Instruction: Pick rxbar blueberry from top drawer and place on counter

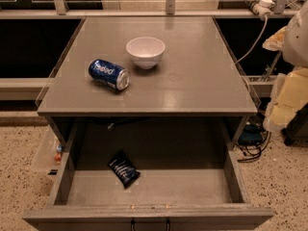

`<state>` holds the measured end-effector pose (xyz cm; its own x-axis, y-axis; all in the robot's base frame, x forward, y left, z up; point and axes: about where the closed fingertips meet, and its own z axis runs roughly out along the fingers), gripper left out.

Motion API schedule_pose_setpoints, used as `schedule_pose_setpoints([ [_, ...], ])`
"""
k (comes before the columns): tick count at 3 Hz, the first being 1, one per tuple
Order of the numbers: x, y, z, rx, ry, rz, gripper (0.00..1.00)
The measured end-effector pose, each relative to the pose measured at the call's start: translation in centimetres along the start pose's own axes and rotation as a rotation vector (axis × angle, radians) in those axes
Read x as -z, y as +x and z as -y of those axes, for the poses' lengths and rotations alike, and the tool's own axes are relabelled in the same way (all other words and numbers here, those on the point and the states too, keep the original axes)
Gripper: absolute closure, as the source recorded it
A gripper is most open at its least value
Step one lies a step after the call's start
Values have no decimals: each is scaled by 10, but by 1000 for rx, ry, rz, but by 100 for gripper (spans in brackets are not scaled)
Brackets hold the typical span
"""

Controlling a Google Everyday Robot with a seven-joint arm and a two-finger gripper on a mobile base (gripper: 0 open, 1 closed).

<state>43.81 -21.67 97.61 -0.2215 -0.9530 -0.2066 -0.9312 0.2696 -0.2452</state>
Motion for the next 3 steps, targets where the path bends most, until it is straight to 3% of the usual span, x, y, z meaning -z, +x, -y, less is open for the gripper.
schedule_pose_setpoints([
  [1,0,0,0,0,0,0,0],
  [2,-3,2,-5,-29,-3,44,0],
  [3,-14,-9,-34,-99,-6,160,0],
])
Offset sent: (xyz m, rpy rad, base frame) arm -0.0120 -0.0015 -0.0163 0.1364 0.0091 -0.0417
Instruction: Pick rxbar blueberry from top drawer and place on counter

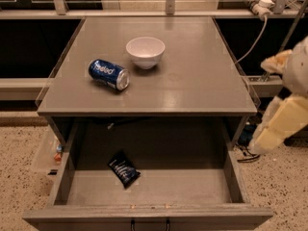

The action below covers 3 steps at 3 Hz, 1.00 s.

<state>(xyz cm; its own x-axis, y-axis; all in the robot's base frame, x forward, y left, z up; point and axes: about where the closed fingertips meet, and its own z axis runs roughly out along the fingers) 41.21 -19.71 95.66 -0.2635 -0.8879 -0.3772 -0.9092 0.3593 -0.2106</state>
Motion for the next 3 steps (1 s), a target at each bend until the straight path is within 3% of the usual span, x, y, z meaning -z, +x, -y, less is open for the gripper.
schedule_pose_setpoints([
  [1,-44,-18,-42,-68,-41,147,0],
  [2,-105,-53,-78,-121,-126,276,0],
  [3,-116,-62,-84,-142,-130,302,0],
])
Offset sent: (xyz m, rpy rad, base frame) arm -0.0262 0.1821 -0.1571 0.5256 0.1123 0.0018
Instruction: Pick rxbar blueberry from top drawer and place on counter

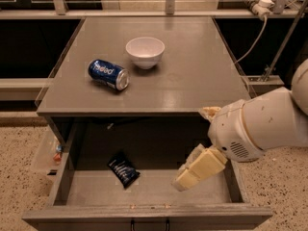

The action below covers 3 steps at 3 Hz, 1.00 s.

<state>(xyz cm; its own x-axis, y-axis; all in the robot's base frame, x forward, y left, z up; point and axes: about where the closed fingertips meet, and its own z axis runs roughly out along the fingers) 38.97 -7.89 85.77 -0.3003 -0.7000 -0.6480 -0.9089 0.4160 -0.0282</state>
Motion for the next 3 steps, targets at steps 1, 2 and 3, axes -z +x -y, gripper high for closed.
schedule_pose_setpoints([
  [1,-10,6,-4,-4,-22,16,0],
  [2,-35,7,-5,11,-62,34,0],
  [3,-78,0,1,28,-123,80,0],
])
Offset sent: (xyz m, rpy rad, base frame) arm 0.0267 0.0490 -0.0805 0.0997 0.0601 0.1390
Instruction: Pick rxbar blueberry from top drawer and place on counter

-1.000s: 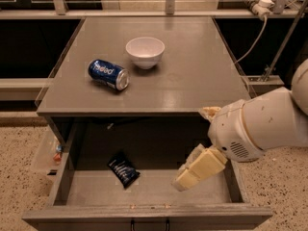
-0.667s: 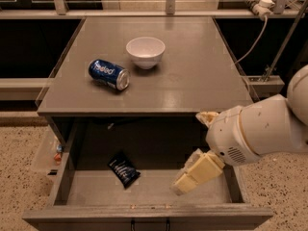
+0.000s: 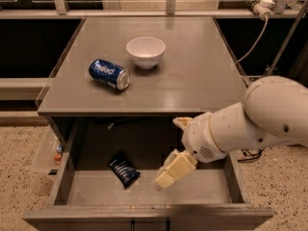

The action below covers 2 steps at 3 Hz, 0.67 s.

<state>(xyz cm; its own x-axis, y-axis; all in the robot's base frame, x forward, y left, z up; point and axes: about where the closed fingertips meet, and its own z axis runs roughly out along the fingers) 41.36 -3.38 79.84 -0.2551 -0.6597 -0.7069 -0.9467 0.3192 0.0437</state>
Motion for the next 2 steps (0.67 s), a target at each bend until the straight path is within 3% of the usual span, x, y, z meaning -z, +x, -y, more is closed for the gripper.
schedule_pose_setpoints([
  [1,-42,2,12,-24,-58,25,0],
  [2,-47,4,12,-29,-68,27,0],
])
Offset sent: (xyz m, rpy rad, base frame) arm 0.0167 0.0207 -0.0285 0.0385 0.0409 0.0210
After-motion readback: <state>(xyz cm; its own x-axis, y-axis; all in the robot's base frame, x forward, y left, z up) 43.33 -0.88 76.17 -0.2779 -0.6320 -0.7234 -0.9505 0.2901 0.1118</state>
